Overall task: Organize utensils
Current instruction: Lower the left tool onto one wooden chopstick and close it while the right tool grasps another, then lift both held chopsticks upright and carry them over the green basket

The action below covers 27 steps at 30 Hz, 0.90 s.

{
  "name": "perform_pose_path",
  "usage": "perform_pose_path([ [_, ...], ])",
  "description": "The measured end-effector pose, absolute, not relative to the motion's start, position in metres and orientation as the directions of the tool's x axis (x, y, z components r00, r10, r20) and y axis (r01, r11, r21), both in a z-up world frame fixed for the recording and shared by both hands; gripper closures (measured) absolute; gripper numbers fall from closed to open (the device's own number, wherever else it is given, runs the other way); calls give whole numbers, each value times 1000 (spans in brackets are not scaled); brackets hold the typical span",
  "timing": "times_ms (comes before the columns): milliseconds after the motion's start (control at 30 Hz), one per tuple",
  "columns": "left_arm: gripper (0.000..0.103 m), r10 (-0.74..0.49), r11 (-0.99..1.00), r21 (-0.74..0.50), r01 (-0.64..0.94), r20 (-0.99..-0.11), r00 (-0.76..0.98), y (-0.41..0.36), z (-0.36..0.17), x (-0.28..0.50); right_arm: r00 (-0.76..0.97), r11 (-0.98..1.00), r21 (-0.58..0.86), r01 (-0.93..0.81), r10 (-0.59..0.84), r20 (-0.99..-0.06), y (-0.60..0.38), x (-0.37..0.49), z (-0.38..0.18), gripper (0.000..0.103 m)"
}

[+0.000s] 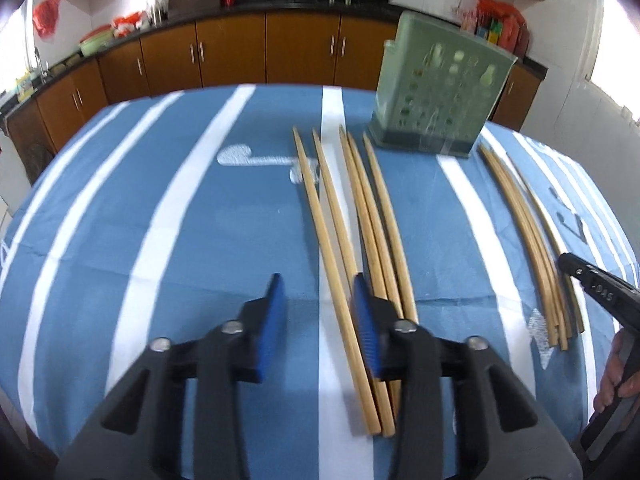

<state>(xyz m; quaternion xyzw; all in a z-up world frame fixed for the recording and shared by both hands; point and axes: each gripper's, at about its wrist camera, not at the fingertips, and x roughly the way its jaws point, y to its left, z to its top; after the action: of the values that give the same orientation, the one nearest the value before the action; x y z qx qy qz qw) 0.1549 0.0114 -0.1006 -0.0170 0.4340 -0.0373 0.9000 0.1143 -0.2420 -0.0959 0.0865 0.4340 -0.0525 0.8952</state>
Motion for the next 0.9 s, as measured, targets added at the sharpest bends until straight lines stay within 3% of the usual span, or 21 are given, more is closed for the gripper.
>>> perform_pose_path([
  [200,95,-79,997,-58,54,-801,594,12,-108,170,614,983,95,154,-20,-789,-244,126,-94,95],
  [533,95,-64,998,-67,17,-784,618,44,-107,213,634,979,86,185,-52,-772,-265,155,-95,95],
  [700,82,-75,997,-50,58,-779,623,45,-107,198,635,982,87,165,-38,-772,-263,147,-95,95],
  [900,82,-66,997,-27,71,-778,625,43,-108,183,636,986,72,149,-39,-771,-258,136,-96,95],
])
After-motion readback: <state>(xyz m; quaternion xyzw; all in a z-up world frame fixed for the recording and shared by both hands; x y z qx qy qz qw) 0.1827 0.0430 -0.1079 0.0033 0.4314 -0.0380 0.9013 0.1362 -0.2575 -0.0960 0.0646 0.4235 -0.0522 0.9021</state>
